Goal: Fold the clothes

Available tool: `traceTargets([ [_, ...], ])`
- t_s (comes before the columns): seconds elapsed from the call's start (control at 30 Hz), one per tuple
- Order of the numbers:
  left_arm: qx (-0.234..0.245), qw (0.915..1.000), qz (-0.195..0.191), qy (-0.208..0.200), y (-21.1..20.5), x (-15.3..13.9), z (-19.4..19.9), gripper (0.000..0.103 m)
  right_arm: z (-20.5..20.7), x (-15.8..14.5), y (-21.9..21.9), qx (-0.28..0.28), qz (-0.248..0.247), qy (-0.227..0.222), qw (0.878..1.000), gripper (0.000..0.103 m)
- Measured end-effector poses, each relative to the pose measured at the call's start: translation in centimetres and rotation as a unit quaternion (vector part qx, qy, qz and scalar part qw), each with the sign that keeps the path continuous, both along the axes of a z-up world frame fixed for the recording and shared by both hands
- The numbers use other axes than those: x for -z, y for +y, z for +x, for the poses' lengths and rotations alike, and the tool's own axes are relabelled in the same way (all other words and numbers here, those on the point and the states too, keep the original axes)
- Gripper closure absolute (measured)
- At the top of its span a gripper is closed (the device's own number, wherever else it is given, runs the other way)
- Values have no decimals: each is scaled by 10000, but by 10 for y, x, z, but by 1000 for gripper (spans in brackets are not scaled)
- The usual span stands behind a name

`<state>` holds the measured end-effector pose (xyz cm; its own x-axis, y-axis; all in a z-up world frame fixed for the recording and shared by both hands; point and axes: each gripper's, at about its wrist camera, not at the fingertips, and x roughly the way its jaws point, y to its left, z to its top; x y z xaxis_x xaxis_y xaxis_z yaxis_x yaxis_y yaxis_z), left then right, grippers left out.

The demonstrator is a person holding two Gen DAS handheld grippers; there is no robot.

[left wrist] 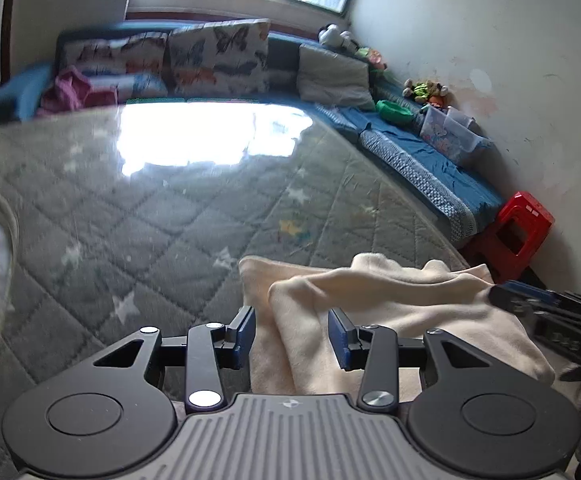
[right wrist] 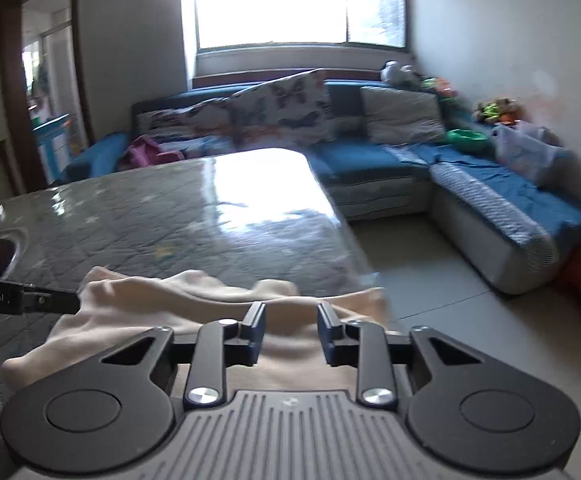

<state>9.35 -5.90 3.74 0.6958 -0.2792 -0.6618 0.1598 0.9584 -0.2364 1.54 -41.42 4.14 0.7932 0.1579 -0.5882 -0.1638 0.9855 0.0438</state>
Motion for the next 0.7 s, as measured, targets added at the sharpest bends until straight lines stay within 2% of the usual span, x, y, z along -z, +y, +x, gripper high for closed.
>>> traceTargets([
  [0.1, 168, 9996, 115, -183, -7, -6, -6, 60, 11, 7, 12, -98, 42, 101, 9999, 74],
  [0.37, 467, 9984, 272, -145, -14, 1, -10, 60, 40, 31, 31, -18, -173, 262, 9995, 73],
  [0.53, 570, 9978, 315, -131, -16, 3, -17, 59, 28, 21, 32, -86, -208, 166, 9996, 60],
  [0.6, 578, 9978, 309, -111, -16, 3, -21, 53, 20, 16, 32, -109, -209, 129, 9996, 52],
  [0.63, 578, 9978, 306, -109, -15, 3, -23, 52, 15, 14, 31, -118, -203, 116, 9997, 51],
  [0.7, 562, 9978, 328, -111, -14, 4, -27, 48, 5, 10, 31, -150, -196, 100, 9996, 41],
])
